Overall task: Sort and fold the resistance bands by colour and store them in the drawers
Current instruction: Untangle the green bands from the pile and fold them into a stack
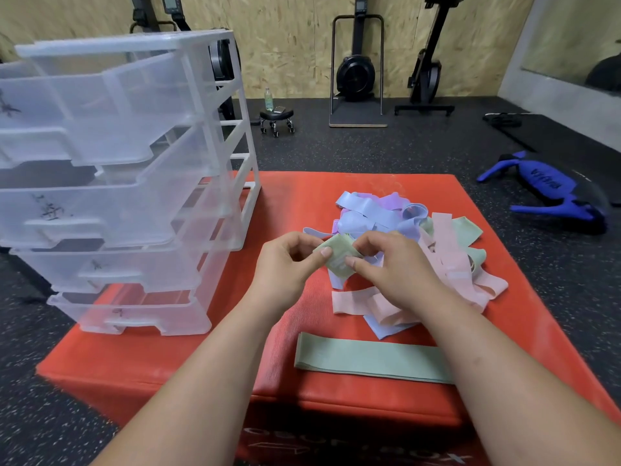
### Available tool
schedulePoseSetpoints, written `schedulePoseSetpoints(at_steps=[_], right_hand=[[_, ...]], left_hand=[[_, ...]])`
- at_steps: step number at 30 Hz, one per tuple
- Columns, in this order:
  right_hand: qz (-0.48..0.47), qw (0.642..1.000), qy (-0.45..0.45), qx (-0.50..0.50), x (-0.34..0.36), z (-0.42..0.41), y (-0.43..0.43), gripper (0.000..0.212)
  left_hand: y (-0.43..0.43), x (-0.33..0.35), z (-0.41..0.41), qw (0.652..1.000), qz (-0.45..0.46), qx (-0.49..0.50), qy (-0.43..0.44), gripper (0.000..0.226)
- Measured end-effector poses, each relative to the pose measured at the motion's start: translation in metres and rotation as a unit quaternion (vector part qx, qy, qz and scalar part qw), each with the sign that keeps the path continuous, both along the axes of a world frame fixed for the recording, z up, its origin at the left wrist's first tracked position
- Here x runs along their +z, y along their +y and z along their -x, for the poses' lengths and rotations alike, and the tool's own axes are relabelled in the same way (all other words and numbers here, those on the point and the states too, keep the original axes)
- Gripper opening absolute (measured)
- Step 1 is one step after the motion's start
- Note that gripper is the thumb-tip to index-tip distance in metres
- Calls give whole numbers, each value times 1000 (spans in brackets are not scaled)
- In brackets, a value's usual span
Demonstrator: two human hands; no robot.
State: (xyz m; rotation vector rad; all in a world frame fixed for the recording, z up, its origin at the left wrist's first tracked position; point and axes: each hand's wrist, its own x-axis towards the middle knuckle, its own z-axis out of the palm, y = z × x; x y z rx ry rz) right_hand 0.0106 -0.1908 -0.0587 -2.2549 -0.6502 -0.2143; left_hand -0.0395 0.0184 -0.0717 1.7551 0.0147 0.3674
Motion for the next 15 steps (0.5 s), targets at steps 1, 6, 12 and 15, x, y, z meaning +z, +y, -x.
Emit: schedulePoseSetpoints(at_steps=[1,6,12,15], right_hand=[[2,1000,0,11,3,1,0,13],[-68,996,48,28,15,6,-2,14],[-249,960,127,19,22,9,-10,11],[-223,966,127,10,20,9,-17,13]], left_hand=[[-1,1,0,1000,-11,-3,-7,6],[-12,6,-1,999,25,-34,-22,9],[-16,-5,-5,992,-57,-106,33,10],[-17,-6,-6,994,-69,-83,13,5]])
